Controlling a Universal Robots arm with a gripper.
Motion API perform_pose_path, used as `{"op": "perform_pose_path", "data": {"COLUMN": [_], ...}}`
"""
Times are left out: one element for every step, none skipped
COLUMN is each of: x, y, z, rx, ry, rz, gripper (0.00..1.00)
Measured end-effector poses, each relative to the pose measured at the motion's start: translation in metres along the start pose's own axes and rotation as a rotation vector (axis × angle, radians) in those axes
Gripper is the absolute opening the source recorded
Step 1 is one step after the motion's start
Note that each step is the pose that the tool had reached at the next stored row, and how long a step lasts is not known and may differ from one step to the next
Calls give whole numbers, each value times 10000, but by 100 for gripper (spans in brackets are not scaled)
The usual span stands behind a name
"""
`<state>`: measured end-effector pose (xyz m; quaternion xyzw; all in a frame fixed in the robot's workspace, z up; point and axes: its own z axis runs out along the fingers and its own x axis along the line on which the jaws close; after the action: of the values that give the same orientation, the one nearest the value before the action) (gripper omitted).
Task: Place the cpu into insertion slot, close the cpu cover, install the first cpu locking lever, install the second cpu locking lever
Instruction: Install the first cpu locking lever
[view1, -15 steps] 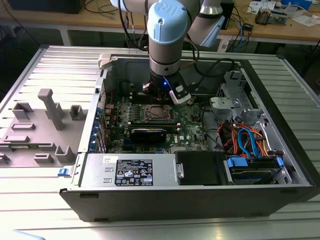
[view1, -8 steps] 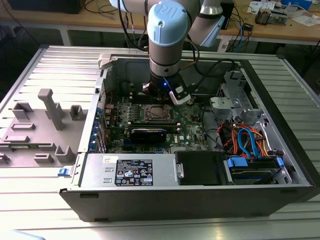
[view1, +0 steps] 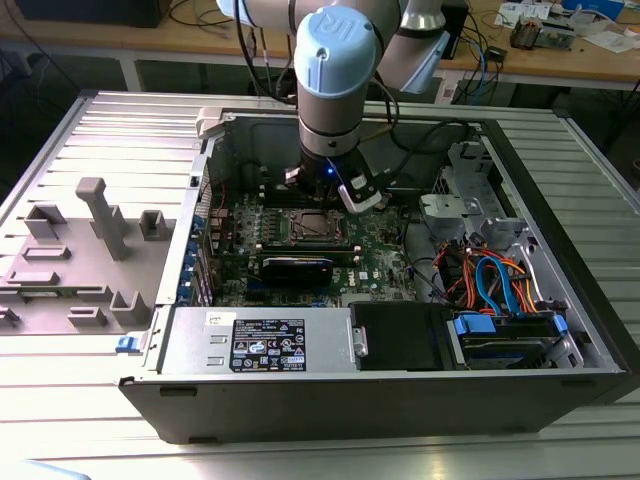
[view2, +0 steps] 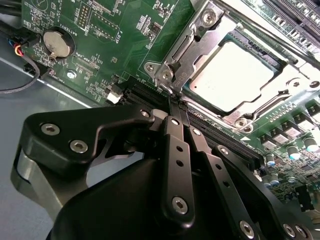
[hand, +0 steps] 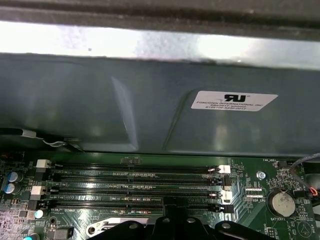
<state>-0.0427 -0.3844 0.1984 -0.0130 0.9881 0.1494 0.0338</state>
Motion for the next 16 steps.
{"op": "perform_pose_path", "data": {"x": [1, 1, 1, 1, 2, 3, 3, 3, 3, 3, 4, 4, 4, 4, 5, 6], "y": [-5, -8, -10, -14, -18, -21, -23, -25, -26, -27, -27, -28, -29, -33, -37, -42], "z": [5, 7, 10, 16, 20, 26, 27, 30, 32, 35, 36, 36, 38, 42, 47, 53], "rx": [-33, -49, -63, -92, -118, -140, -156, -179, -210, -248, -282, -324, -335, -345, -345, -344], "ry": [-3, -4, -5, -8, -11, -17, -19, -23, -27, -32, -34, -36, -37, -38, -40, -45], "rz": [2, 2, 3, 4, 6, 6, 7, 6, 7, 9, 11, 13, 14, 14, 13, 12], "gripper": [11, 11, 11, 11, 11, 11, 11, 11, 11, 11, 11, 11, 11, 11, 11, 11]}}
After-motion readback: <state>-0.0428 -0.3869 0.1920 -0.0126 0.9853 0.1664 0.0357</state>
